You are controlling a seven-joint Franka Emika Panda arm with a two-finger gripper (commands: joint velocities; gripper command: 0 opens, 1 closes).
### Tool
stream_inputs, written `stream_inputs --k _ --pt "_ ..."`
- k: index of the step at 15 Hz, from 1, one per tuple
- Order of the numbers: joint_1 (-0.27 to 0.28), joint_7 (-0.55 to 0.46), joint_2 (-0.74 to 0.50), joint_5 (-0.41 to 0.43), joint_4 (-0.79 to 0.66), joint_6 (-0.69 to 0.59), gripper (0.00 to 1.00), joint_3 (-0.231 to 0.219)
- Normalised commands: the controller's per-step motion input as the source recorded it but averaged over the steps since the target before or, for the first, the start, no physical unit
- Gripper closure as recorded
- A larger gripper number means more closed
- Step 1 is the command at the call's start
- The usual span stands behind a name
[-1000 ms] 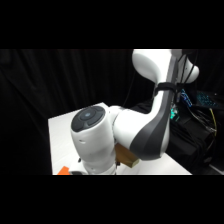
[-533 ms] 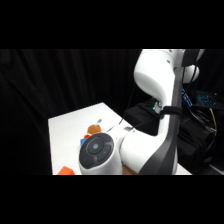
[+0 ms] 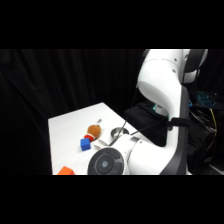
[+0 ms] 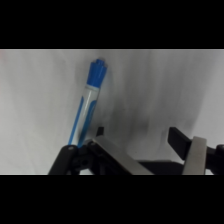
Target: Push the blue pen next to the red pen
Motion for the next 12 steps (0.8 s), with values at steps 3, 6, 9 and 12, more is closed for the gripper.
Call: stream_inputs --k 3,6,9,12 --pt "-0.095 0.03 0.05 0.01 0.07 -0.03 0.0 0.013" --pt "-0.104 0.02 -0.03 0.01 -0.04 0.02 0.0 -0.008" --pt "-0.117 0.01 -0.1 0.006 -0.17 0.08 0.0 -0.036" --pt "-0.13 -0.01 -0.17 -0.005 -0.28 0.11 0.0 -0.065"
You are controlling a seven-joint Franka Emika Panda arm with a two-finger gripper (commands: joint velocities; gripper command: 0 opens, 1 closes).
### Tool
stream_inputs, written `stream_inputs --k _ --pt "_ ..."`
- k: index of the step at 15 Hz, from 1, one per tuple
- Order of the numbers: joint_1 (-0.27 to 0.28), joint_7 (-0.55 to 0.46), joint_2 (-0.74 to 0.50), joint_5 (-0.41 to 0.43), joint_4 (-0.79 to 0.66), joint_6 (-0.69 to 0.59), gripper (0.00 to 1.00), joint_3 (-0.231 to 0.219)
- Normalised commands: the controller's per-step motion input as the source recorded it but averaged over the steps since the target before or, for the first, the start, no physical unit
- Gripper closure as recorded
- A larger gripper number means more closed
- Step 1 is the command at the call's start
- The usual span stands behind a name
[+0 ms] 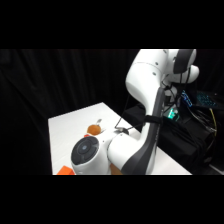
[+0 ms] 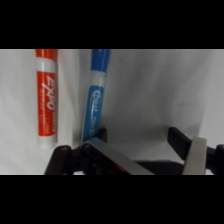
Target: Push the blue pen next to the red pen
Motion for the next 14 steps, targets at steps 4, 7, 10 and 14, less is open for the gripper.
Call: stream_inputs --k 4,7,10,14 --pt "-0.136 -0.04 -0.23 -0.005 -0.34 0.13 0.0 -0.065" --pt "-0.136 -0.09 -0.31 -0.002 -0.39 0.1 0.0 -0.036" --pt "-0.143 -0.26 -0.55 0.013 -0.52 -0.07 0.0 0.066" --pt "-0.163 -0.35 -0.75 0.045 -0.53 -0.32 0.0 0.133"
